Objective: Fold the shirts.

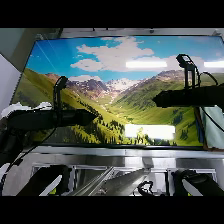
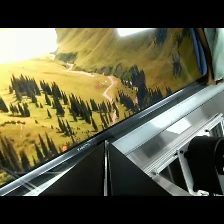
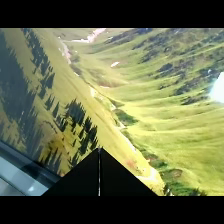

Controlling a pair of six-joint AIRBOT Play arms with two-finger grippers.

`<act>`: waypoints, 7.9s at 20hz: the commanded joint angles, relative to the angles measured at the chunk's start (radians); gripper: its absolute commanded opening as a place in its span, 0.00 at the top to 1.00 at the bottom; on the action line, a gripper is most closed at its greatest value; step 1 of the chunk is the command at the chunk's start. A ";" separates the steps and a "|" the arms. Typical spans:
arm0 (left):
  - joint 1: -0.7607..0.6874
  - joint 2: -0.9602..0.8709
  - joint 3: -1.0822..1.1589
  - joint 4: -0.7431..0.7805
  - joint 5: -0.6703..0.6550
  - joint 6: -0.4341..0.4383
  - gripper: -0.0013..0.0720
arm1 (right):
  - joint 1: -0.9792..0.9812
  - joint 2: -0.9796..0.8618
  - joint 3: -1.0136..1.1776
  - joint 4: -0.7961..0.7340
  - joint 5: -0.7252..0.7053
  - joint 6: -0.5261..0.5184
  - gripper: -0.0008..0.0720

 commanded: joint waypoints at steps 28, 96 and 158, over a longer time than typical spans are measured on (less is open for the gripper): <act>0.603 -0.612 0.168 1.174 -0.001 -0.174 0.07 | 0.001 -0.001 0.000 0.000 0.000 0.000 0.96; -0.108 -0.857 0.200 -0.178 -0.185 0.126 0.48 | -0.246 -0.578 -0.177 0.184 0.170 -0.165 0.79; 0.667 -0.995 0.700 0.098 0.378 0.246 0.06 | -0.609 -0.584 0.079 0.053 -0.204 -0.188 0.39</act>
